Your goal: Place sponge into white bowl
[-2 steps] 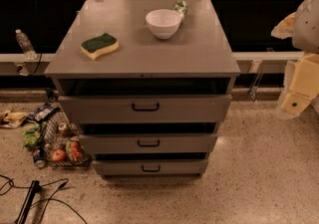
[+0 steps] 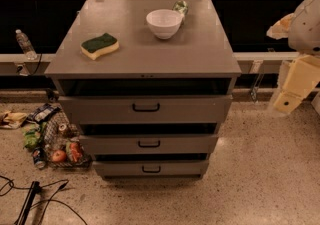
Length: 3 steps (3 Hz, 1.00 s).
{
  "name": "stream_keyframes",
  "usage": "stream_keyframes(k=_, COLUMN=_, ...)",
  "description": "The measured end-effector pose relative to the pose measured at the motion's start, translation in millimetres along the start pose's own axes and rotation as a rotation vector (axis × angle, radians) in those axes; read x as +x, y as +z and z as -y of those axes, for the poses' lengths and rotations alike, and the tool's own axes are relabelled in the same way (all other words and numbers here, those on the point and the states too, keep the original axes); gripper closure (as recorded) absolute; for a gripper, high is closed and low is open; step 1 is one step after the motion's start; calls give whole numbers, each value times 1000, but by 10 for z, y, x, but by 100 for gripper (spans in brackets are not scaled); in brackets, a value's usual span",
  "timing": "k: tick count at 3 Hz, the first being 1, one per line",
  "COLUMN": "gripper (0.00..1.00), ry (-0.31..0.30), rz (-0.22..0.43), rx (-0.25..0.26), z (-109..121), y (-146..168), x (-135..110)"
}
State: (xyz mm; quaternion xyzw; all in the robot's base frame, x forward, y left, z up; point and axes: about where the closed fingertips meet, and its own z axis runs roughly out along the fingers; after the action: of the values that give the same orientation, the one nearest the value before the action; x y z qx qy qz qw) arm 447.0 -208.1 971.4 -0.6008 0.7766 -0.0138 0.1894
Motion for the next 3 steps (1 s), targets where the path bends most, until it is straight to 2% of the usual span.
stream_keyframes(k=2, gripper=0, ry=48, rz=272, rx=-19, z=247, y=577, x=-444)
stream_keyframes(k=3, gripper=0, ry=120, rz=398, rx=-38, z=432, y=935, x=-605)
